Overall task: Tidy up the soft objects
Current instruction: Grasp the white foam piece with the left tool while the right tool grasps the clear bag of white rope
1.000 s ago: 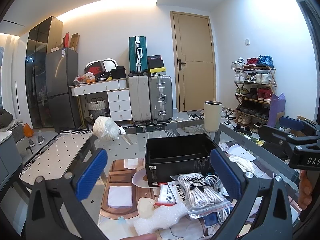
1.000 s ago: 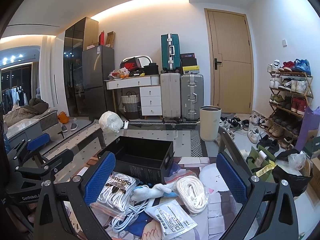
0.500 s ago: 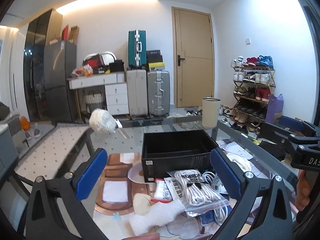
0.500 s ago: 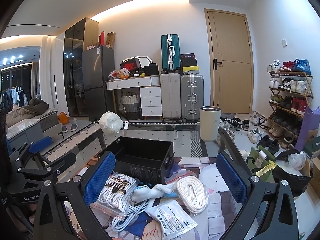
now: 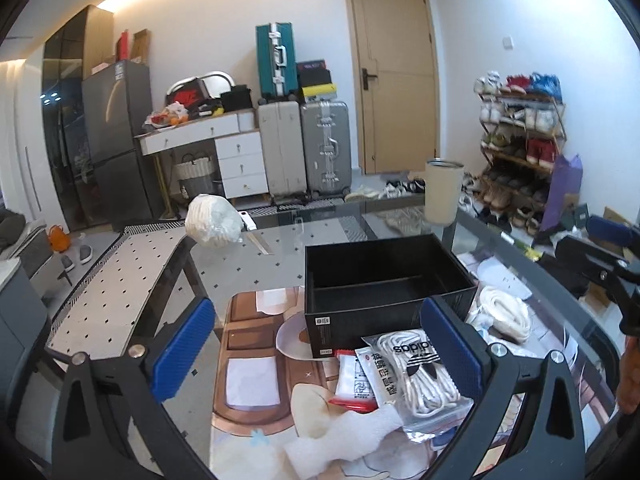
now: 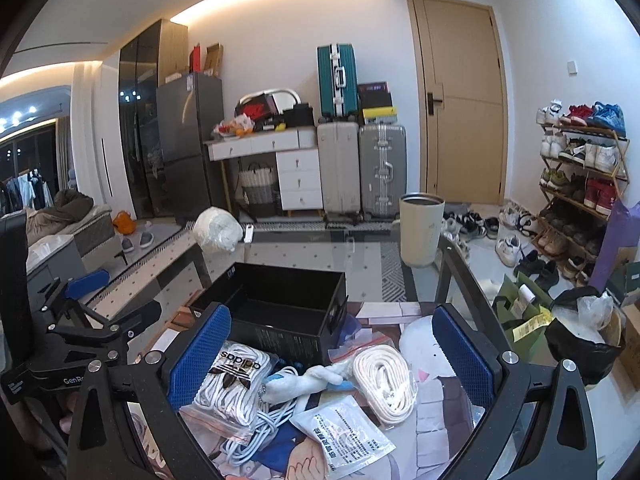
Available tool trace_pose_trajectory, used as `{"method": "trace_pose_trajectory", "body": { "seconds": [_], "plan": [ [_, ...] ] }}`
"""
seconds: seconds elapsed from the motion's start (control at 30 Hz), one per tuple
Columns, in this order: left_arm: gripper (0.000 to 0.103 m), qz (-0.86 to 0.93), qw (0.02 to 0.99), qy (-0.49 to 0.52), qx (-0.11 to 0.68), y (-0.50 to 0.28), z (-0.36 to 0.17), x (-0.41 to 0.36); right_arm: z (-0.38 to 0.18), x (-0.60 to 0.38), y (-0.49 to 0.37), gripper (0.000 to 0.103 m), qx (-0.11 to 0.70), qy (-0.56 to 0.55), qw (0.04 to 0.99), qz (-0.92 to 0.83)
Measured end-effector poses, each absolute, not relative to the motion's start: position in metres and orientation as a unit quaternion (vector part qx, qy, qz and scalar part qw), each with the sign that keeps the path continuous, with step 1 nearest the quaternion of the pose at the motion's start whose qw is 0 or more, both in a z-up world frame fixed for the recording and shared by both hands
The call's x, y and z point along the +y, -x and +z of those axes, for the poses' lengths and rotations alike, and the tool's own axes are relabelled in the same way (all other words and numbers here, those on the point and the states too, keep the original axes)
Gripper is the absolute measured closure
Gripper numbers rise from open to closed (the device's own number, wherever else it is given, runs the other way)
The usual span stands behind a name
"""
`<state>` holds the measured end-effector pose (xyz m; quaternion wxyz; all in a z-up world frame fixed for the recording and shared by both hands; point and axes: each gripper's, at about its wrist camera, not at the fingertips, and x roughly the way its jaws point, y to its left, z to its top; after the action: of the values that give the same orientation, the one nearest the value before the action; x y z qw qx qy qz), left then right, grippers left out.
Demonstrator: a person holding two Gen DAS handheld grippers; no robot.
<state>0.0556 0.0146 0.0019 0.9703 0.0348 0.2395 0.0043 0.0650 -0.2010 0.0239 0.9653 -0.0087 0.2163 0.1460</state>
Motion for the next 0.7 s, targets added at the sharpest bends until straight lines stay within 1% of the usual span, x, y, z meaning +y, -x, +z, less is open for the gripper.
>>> {"method": "trace_pose_trajectory", "body": {
  "seconds": [0.13, 0.27, 0.4, 0.5, 0.7],
  "plan": [
    [0.000, 0.030, 0.955, -0.080, 0.286, -0.069, -0.003, 0.011, 0.026, -0.198, -0.086, 0.000, 0.257, 0.019, 0.955, 0.147],
    [0.000, 0.025, 0.943, -0.117, 0.312, -0.073, -0.015, 0.007, 0.021, -0.200, -0.108, 0.000, 0.305, 0.044, 0.941, 0.137],
    [0.000, -0.005, 0.927, -0.138, 0.349, -0.073, -0.030, 0.005, 0.000, -0.208, -0.132, 0.000, 0.366, 0.052, 0.920, 0.127],
    [0.000, -0.020, 0.918, -0.150, 0.366, -0.069, -0.035, 0.007, -0.017, -0.207, -0.145, 0.000, 0.395, 0.090, 0.905, 0.127],
    [0.000, -0.048, 0.903, -0.173, 0.391, -0.062, -0.044, 0.008, -0.046, -0.211, -0.169, 0.000, 0.433, 0.111, 0.886, 0.127]
  ]
}}
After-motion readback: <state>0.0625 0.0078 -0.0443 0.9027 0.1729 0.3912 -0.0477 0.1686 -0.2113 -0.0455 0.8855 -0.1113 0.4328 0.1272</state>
